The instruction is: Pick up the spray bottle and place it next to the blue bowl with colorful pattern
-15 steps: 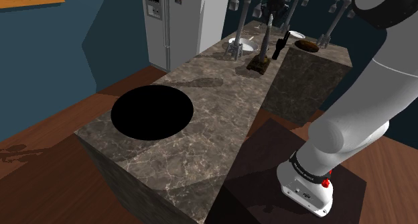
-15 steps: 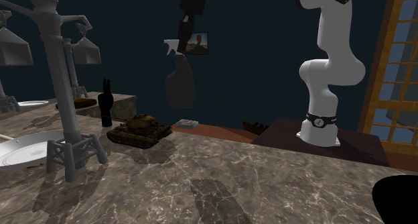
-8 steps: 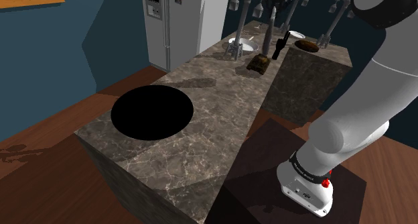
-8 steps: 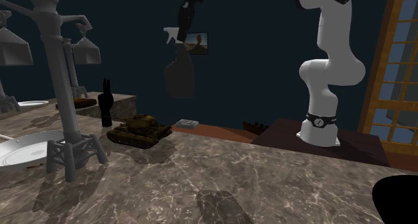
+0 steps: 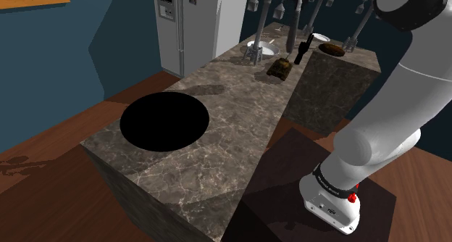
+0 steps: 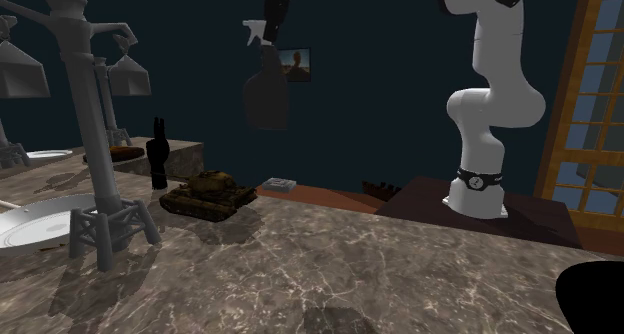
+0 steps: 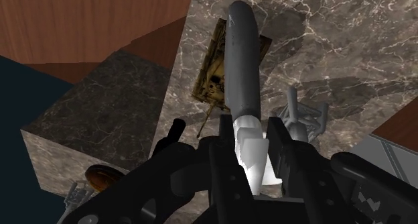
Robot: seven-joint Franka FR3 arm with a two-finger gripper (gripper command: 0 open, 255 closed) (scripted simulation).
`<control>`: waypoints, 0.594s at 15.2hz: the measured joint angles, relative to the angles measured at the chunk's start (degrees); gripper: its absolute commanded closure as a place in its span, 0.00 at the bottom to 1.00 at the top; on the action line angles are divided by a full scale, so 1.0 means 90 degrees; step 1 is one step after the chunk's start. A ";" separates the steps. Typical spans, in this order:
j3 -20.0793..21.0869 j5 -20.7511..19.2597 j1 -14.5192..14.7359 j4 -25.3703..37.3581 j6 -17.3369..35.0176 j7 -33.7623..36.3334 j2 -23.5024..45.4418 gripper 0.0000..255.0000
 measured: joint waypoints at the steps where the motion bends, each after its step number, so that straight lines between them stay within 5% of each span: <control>1: -0.0001 0.0007 -0.0002 0.0111 -0.0090 -0.0025 0.0019 1.00; 9: -0.0013 0.0101 -0.0031 0.1391 -0.0942 -0.0257 0.0419 1.00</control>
